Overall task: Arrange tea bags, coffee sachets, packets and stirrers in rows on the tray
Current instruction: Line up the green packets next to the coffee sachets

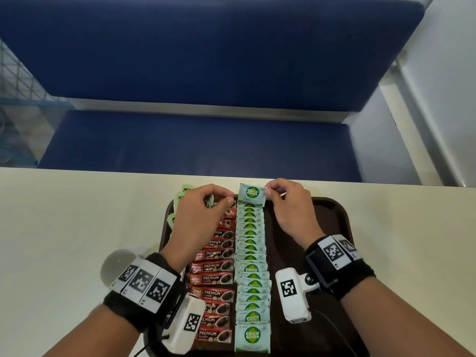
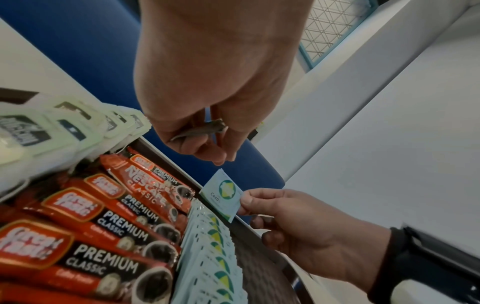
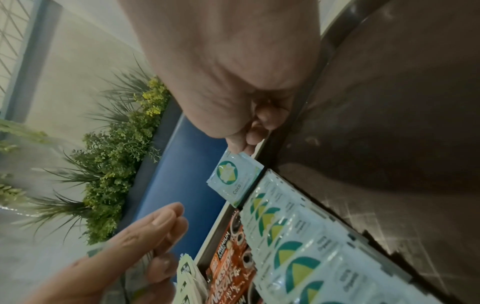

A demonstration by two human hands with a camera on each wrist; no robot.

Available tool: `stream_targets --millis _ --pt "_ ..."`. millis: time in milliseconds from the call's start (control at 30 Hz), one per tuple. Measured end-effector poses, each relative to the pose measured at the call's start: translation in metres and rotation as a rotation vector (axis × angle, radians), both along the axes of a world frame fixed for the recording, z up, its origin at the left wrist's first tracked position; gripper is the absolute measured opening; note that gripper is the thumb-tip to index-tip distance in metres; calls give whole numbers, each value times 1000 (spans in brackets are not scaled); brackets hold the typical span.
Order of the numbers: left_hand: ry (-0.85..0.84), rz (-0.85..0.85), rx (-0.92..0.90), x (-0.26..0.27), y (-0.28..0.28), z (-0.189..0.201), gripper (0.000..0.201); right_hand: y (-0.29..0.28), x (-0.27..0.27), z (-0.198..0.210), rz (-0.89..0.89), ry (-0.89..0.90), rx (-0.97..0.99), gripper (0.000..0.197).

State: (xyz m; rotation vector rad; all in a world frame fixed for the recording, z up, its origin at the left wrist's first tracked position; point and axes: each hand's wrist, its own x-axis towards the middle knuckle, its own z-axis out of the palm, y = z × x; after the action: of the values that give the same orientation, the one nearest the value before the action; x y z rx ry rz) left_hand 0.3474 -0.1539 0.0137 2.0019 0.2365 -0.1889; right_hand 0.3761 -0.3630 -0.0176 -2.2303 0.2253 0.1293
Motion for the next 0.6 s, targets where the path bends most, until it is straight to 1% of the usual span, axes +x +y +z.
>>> stream_targets --millis 233,400,600 --pt "57 23 -31 -5 5 -2 6 2 1 -13 7 17 -82 14" --pt "68 21 -44 -5 7 -4 5 3 0 -13 19 13 -149 4" --pt "63 16 -41 -5 8 -7 4 4 1 -15 11 22 -134 6"
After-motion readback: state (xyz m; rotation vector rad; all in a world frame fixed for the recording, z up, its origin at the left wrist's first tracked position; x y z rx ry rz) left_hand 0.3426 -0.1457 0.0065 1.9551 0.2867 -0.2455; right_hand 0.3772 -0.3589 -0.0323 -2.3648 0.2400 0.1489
